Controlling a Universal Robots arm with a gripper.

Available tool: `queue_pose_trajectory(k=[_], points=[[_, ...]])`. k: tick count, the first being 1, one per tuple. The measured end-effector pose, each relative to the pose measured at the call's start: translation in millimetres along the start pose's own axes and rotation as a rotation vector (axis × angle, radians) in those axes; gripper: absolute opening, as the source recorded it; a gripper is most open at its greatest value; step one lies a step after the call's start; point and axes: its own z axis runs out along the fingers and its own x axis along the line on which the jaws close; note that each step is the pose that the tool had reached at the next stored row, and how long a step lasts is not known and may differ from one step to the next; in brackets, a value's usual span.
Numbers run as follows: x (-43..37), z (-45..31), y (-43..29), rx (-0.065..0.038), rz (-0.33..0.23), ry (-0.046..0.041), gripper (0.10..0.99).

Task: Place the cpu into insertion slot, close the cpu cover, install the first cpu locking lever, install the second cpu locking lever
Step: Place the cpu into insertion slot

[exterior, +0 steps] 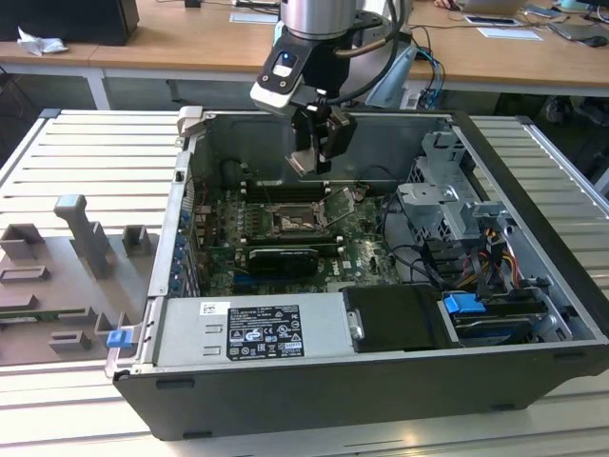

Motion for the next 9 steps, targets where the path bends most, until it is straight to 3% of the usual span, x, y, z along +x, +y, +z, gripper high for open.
queue_pose_trajectory(k=[9], points=[[-0.1,3.3,-0.3,0.0,0.098,-0.0068,0.541]])
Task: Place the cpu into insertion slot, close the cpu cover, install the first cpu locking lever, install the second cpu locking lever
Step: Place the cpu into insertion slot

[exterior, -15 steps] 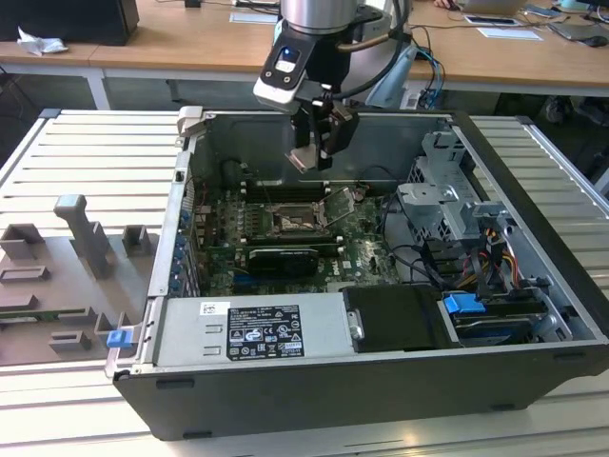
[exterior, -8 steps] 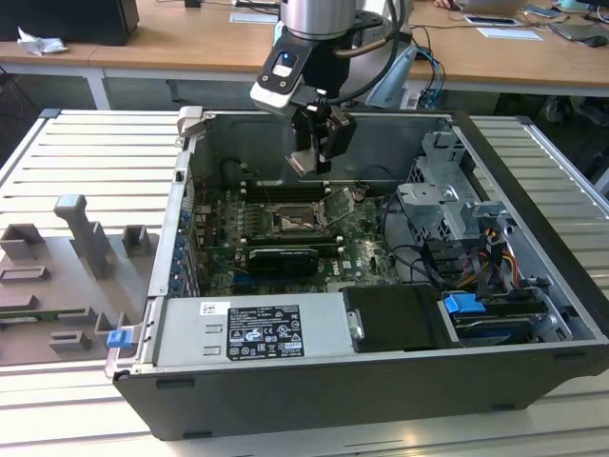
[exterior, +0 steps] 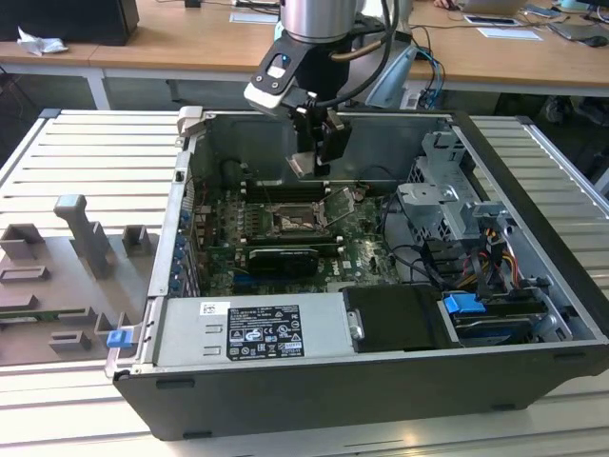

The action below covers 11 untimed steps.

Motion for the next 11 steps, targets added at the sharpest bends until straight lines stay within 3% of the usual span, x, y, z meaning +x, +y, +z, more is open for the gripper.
queue_pose_trajectory(k=[11], points=[[-0.1,2.5,-0.2,0.003,0.09,-0.0053,0.541]])
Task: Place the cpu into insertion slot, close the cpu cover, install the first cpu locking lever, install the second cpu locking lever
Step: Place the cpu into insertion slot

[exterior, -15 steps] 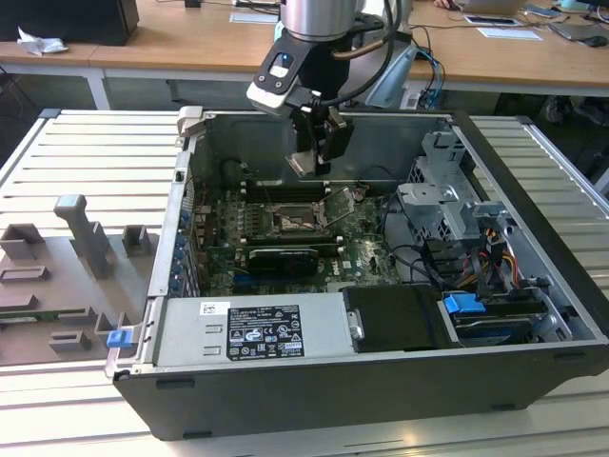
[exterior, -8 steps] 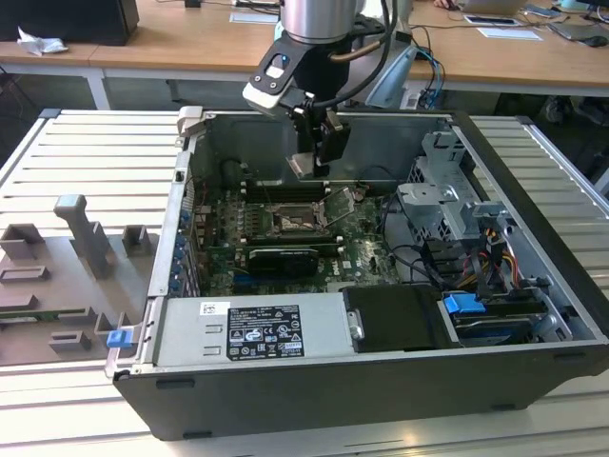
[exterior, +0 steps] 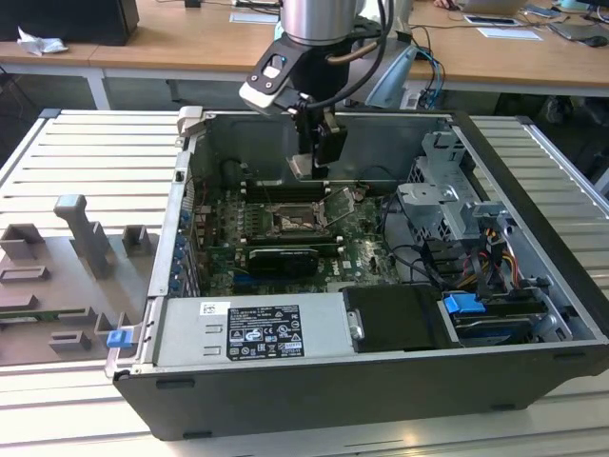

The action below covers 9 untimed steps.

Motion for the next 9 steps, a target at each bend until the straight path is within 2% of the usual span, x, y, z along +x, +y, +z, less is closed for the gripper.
queue_pose_trajectory(k=[9], points=[[0.0,1.3,-0.1,0.002,0.047,-0.0025,0.541]])
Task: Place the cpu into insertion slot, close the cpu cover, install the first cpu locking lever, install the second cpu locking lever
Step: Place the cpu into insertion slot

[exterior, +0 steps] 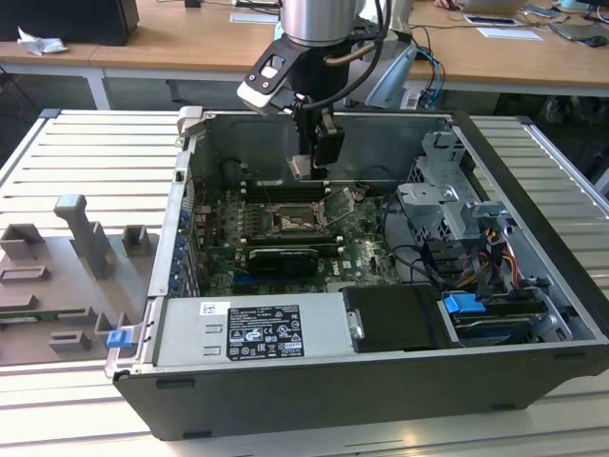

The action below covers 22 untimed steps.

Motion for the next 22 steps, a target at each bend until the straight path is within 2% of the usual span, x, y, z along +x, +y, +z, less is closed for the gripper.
queue_pose_trajectory(k=[6,11,13,18,22], points=[[-0.1,2.9,-0.2,0.006,0.059,-0.0027,0.541],[-0.2,6.6,-0.4,0.006,0.143,-0.0076,0.541],[-0.1,9.6,-0.8,0.006,0.146,-0.0103,0.541],[-0.4,23.8,-2.4,0.006,0.146,-0.0108,0.541],[-0.5,29.5,-2.8,0.006,0.146,-0.0109,0.541]])
